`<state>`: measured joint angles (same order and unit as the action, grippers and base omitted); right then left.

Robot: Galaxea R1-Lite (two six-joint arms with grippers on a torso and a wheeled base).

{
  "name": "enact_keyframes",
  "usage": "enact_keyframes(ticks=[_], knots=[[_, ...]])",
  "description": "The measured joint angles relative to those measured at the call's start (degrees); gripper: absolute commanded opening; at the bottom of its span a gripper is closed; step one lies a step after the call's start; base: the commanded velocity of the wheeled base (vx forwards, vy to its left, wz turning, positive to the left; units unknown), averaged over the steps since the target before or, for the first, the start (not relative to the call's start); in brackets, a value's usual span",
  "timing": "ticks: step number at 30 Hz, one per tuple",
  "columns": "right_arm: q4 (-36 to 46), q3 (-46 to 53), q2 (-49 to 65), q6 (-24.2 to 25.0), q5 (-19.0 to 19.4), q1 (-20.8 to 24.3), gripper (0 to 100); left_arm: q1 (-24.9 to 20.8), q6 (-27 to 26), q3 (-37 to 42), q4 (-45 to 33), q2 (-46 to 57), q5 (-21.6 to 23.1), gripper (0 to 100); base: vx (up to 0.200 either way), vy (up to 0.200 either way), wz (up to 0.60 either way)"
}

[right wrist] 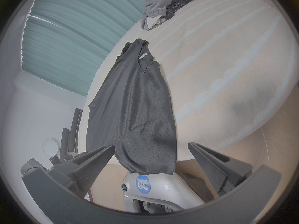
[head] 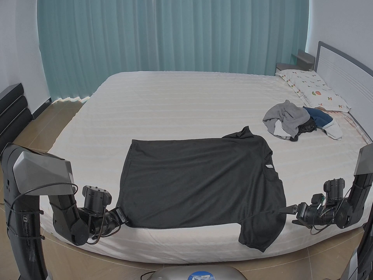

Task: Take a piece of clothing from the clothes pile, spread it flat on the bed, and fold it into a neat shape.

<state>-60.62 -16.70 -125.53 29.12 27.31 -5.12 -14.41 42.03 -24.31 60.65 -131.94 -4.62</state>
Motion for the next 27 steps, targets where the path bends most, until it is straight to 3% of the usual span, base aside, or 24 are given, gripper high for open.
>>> enact_keyframes(ticks=[16, 27], knots=[[-0.50, -0.41, -1.34, -0.46, -1.01, 0.20, 100, 1.11, 3.69, 4.25, 5.14, -0.43, -0.84, 0, 0.000, 0.000, 0.00], [-14.12, 0.24, -5.99, 0.00, -4.00, 2.38, 100, 1.49, 3.91, 5.32, 5.67, -0.41, 0.11, 0, 0.000, 0.000, 0.00]])
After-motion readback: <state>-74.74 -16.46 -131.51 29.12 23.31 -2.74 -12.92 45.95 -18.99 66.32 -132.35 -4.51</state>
